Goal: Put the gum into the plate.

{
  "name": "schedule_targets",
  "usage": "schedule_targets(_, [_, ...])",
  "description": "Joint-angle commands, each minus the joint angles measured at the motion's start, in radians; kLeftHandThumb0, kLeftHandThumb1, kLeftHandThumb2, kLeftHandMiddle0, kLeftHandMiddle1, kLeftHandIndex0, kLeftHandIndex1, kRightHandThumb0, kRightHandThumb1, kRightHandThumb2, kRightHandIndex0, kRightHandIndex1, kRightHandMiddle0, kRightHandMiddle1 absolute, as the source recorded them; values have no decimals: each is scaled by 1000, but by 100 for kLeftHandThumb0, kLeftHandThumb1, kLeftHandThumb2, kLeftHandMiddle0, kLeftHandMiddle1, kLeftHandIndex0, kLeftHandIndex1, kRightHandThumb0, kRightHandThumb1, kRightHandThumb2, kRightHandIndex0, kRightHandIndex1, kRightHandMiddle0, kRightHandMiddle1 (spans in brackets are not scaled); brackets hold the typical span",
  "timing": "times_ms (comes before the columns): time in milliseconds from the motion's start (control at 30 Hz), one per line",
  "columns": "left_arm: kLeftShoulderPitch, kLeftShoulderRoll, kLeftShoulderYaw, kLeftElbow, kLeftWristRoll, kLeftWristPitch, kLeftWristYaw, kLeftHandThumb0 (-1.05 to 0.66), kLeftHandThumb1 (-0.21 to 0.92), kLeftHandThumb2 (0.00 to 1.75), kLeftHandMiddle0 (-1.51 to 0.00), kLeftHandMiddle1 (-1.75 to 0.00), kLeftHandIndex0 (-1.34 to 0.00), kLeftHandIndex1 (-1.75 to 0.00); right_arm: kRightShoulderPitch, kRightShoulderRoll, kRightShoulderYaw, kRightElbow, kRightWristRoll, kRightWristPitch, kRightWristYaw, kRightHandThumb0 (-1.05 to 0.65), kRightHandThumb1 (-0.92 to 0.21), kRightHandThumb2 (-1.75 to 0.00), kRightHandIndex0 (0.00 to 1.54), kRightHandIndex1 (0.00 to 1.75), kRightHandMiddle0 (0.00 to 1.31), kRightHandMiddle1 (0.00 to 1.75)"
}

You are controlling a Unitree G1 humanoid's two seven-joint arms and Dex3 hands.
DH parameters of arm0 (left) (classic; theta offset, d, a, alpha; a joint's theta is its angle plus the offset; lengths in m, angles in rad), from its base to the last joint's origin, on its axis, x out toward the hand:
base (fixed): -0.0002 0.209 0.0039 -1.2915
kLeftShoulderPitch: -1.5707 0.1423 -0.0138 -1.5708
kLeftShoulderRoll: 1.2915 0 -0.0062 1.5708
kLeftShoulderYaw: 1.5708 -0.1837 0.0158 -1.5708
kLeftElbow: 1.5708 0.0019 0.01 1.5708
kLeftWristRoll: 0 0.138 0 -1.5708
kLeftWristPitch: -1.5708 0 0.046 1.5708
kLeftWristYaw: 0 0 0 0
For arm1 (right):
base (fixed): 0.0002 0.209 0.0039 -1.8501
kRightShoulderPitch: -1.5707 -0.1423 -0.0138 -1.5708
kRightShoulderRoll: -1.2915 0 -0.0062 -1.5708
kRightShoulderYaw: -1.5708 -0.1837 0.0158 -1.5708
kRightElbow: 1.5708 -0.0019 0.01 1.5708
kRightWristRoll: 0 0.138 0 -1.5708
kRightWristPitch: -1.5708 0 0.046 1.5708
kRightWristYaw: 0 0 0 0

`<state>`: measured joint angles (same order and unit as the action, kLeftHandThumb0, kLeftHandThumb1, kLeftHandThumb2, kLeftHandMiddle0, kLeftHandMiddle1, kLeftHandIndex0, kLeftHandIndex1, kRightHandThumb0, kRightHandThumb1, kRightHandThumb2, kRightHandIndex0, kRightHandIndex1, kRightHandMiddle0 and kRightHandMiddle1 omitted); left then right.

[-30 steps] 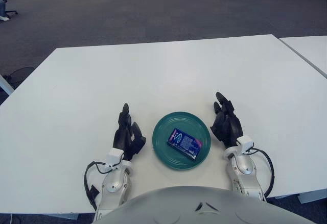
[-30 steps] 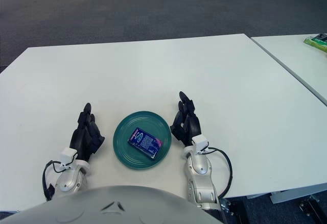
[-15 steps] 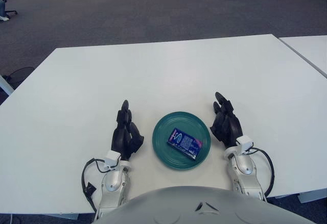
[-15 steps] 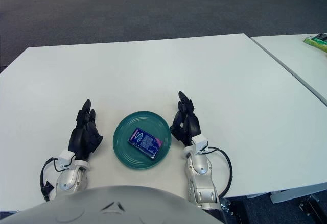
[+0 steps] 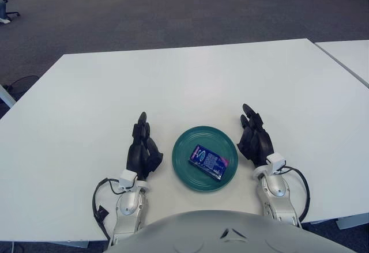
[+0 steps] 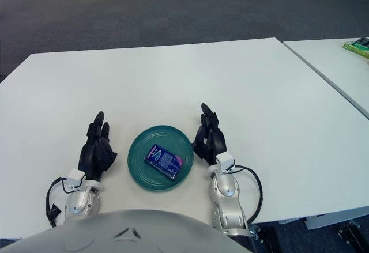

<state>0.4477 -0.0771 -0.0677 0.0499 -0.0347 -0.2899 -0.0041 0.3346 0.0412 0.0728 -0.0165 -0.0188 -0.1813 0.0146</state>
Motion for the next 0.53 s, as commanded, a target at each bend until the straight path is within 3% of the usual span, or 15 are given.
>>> schedule_targets(0, [17, 1, -3, 54, -1, 20, -7, -96, 92, 100, -11, -1, 0, -32, 55, -8, -11, 96, 9, 82, 0, -64, -92, -102, 11, 0, 0, 25])
schedule_targets(167, [14, 1, -4, 63, 12, 4, -5, -96, 92, 100, -12, -1, 0, -33, 53, -11, -10, 96, 0, 79, 0, -64, -92, -101, 11, 0, 0, 24])
schedule_targets(267, [7, 9, -14, 84, 34, -28, -8, -97, 92, 97, -10, 0, 0, -30, 53, -8, -11, 100, 3, 71, 0, -66, -92, -82, 9, 0, 0, 20])
schedule_targets(400, [31, 14, -52, 27, 91, -23, 3, -98, 92, 78, -3, -1, 0, -18, 52, 3, -17, 105, 26, 67, 5, -69, -92, -45, 8, 0, 0, 16])
schedule_targets(500, [73, 17, -80, -66, 126, 18, 10, -100, 92, 45, -1, 0, 0, -7, 53, 12, -18, 103, 39, 67, 8, -71, -87, -31, 6, 0, 0, 15])
